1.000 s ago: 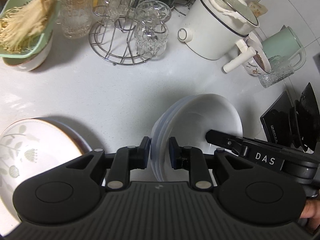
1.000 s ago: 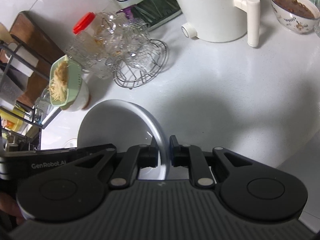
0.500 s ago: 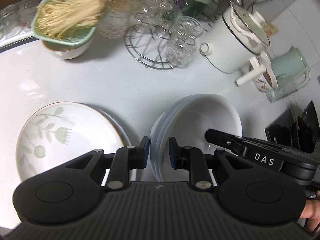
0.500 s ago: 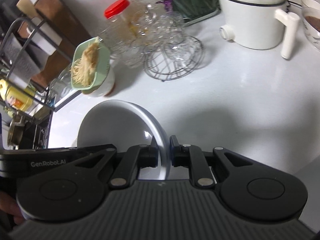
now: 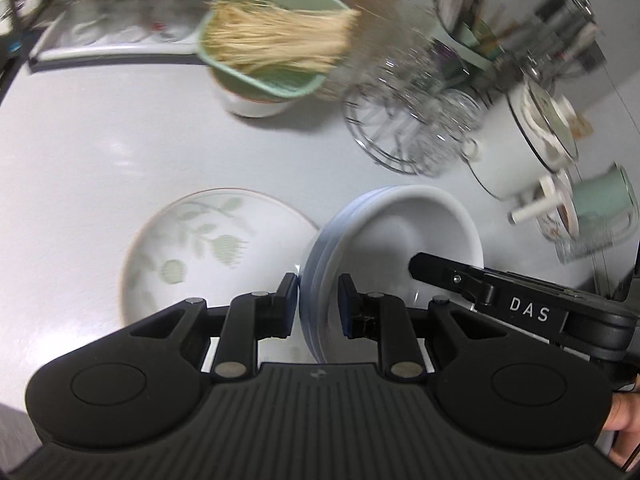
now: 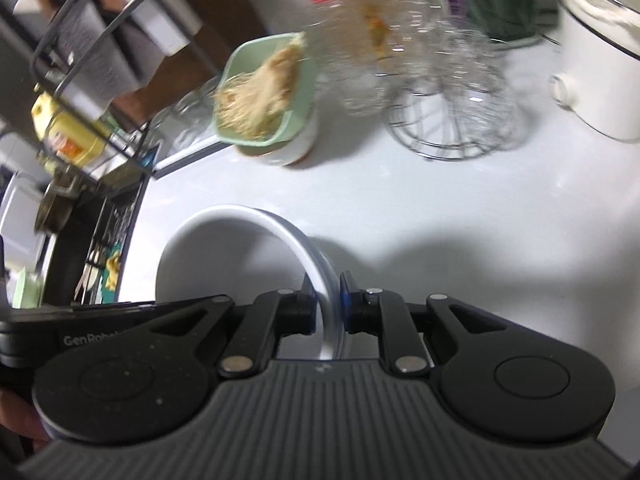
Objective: Organize plates and bowls
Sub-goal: 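Carry the nested bowls with both grippers onto the leaf plate stack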
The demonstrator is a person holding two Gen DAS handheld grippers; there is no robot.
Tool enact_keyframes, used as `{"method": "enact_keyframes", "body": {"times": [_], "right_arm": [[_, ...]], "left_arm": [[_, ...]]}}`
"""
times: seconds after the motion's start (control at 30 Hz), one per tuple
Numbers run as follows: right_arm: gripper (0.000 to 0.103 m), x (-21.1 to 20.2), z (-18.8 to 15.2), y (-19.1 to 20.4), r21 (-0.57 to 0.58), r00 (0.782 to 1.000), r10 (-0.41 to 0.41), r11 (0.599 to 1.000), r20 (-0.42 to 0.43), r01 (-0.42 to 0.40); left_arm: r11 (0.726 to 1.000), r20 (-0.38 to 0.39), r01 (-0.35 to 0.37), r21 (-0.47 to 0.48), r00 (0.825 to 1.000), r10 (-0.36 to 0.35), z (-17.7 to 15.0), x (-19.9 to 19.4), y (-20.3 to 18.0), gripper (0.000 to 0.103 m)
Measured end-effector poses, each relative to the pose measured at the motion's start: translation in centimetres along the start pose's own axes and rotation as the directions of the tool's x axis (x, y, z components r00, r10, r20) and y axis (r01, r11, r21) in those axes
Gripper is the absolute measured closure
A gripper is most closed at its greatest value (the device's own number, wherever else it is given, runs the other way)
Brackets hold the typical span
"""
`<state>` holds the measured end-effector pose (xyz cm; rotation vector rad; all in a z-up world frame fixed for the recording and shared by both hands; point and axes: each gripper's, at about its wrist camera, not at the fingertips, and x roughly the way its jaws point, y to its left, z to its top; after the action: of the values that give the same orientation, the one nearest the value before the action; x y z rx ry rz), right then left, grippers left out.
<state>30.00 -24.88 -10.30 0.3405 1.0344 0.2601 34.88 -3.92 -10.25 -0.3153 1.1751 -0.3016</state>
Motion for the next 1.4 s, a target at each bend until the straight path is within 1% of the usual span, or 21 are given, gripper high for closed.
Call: {"method": "enact_keyframes", "body": {"times": [0.17, 0.27, 0.33, 0.53, 0.67, 0.83, 0.97, 1.1, 1.17, 1.2, 1.27, 1.3, 1.33, 1.4], "right_arm": [[0.087, 1.7, 0.3, 2.5, -0.044, 0.998, 0.026, 0.999, -0.053, -0.028], [0.087, 3.0, 0.0, 3.5, -0.061, 0.997, 0.020, 0.998, -0.078, -0.025], [0.087, 4.0, -0.3, 4.0, -0.055, 0.995, 0.011, 0.998, -0.094, -0.016], [0.087, 6.8, -1.7, 3.9, 0.004, 0.991, -0.014, 1.000, -0.135, 0.014], [0.087, 7.9, -1.7, 4.2, -0.009, 0.989, -0.040, 0.999, -0.146, 0.039], [0.087, 8.3, -1.1, 4.5, -0.035, 0.989, -0.049, 0.998, -0.138, 0.044], [0.087, 8.8, -0.9, 4.3, -0.021, 0.991, -0.044, 0.999, -0.130, 0.042], [0.087, 9.0, -1.0, 4.2, -0.020, 0.993, -0.039, 0.999, -0.113, 0.037], [0.087, 8.9, -1.0, 4.2, -0.016, 0.994, -0.032, 0.999, -0.101, 0.030], [0.087, 8.9, -1.0, 4.2, -0.013, 0.995, -0.034, 0.999, -0.098, 0.033], [0.087, 8.7, -1.0, 4.2, -0.003, 0.996, -0.025, 1.000, -0.087, 0.025], [0.087, 8.5, -1.0, 4.2, 0.001, 0.997, -0.022, 1.000, -0.080, 0.022], [0.085, 8.2, -1.0, 4.2, 0.004, 0.997, -0.023, 1.000, -0.073, 0.024], [0.077, 7.3, -1.0, 4.1, 0.014, 0.998, -0.033, 0.999, -0.048, 0.034]], "left_arm": [[0.995, 0.018, 0.006, -0.095, 1.000, -0.004, -0.7, -1.2, 3.4, 0.079], [0.989, 0.012, 0.010, -0.150, 1.000, -0.008, -1.2, -0.9, 5.4, 0.079], [0.986, 0.000, 0.006, -0.168, 1.000, -0.007, -1.4, -0.2, 6.6, 0.079], [0.992, -0.048, -0.018, -0.124, 0.999, 0.012, -1.3, 1.9, 8.2, 0.079], [0.993, -0.061, -0.002, -0.115, 0.998, -0.005, -1.0, 2.5, 8.9, 0.079], [0.994, -0.069, -0.003, -0.112, 0.998, -0.005, -0.7, 2.9, 9.2, 0.079], [0.995, -0.074, -0.002, -0.103, 0.997, -0.005, -0.5, 3.2, 9.3, 0.079], [0.999, -0.062, -0.009, -0.047, 0.998, 0.006, -0.1, 3.1, 9.0, 0.078], [0.999, -0.062, -0.023, -0.043, 0.998, 0.021, 0.0, 2.9, 9.1, 0.078], [0.998, -0.061, -0.023, -0.050, 0.998, 0.020, 0.2, 2.8, 9.3, 0.078], [0.998, -0.053, -0.014, -0.054, 0.999, 0.012, 0.4, 2.4, 9.5, 0.071], [0.999, -0.046, -0.018, -0.052, 0.999, 0.015, 0.6, 2.1, 9.6, 0.069], [0.999, -0.040, -0.025, -0.047, 0.999, 0.023, 0.7, 1.7, 9.6, 0.066], [0.999, -0.024, -0.036, -0.033, 0.999, 0.036, 0.9, 0.8, 9.6, 0.065]]}}
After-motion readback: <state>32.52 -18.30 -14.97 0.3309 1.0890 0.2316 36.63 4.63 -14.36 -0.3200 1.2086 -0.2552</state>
